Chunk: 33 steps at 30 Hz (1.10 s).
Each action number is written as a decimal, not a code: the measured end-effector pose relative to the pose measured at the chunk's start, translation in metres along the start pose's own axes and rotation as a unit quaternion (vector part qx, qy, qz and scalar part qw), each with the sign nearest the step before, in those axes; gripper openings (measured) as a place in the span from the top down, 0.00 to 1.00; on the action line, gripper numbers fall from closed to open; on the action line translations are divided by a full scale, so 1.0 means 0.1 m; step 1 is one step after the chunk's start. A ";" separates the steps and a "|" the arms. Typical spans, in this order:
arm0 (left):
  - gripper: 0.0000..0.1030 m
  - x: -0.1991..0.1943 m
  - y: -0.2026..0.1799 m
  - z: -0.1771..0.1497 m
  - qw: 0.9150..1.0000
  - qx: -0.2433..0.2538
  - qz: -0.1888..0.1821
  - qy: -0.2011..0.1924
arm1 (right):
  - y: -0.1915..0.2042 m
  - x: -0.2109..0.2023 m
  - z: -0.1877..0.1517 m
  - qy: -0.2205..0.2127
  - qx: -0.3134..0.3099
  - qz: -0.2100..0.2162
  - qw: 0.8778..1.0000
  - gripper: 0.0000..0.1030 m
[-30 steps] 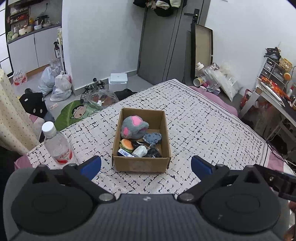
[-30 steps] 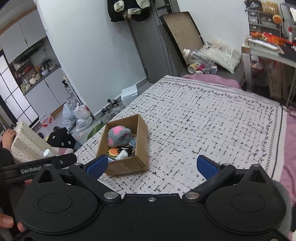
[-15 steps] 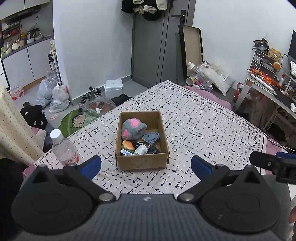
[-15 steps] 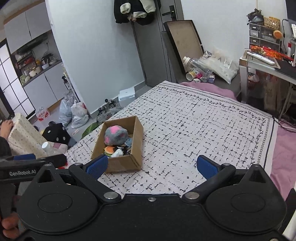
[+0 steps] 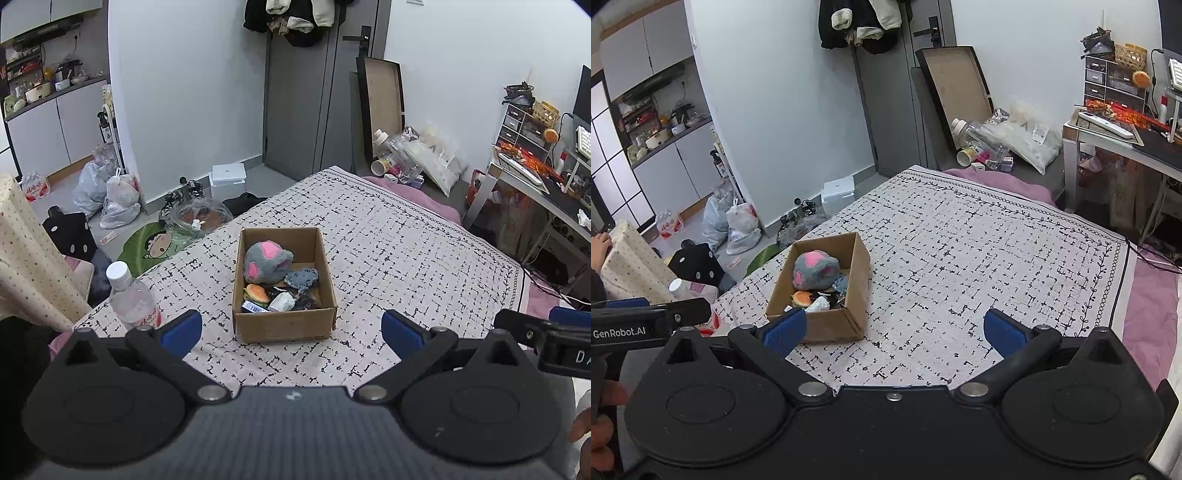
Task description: Organize soft objects
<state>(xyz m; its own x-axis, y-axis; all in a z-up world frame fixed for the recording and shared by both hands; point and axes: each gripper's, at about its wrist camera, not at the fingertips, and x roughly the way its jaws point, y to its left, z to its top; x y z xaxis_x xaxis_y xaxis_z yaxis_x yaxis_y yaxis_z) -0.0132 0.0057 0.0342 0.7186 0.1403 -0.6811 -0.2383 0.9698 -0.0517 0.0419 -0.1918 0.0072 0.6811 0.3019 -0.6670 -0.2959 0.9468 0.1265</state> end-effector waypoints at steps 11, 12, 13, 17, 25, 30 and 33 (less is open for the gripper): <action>0.01 -0.04 -0.03 -0.04 1.000 0.003 0.000 -0.002 | -0.01 -0.03 -0.04 -0.001 -0.002 0.003 1.000 0.00; 0.01 -0.04 -0.04 -0.04 1.000 0.003 -0.001 -0.003 | -0.01 -0.04 -0.04 -0.002 -0.002 0.003 1.000 0.00; 0.00 -0.05 -0.04 -0.04 1.000 0.003 -0.002 -0.004 | -0.01 -0.04 -0.04 -0.003 -0.003 0.003 1.000 0.00; 0.01 -0.05 -0.06 -0.05 1.000 0.003 -0.003 -0.004 | 0.00 -0.06 -0.05 -0.008 -0.009 -0.001 1.000 0.00; 0.01 -0.04 -0.10 -0.09 1.000 0.005 -0.005 -0.001 | 0.04 -0.05 -0.07 -0.004 -0.019 -0.002 1.000 0.00; 0.01 -0.02 -0.08 -0.10 1.000 0.003 -0.004 0.002 | 0.05 -0.04 -0.09 0.001 -0.020 -0.001 1.000 0.00; 0.01 0.00 -0.08 -0.11 1.000 0.002 -0.004 0.003 | 0.04 -0.02 -0.10 0.003 -0.019 -0.002 1.000 0.00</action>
<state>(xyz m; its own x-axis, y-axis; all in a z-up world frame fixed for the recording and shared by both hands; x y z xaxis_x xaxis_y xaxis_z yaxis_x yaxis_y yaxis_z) -0.0187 -0.0043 0.0270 0.7169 0.1317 -0.6846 -0.2297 0.9718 -0.0537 0.0325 -0.1896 0.0022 0.6784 0.2977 -0.6717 -0.3180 0.9431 0.0967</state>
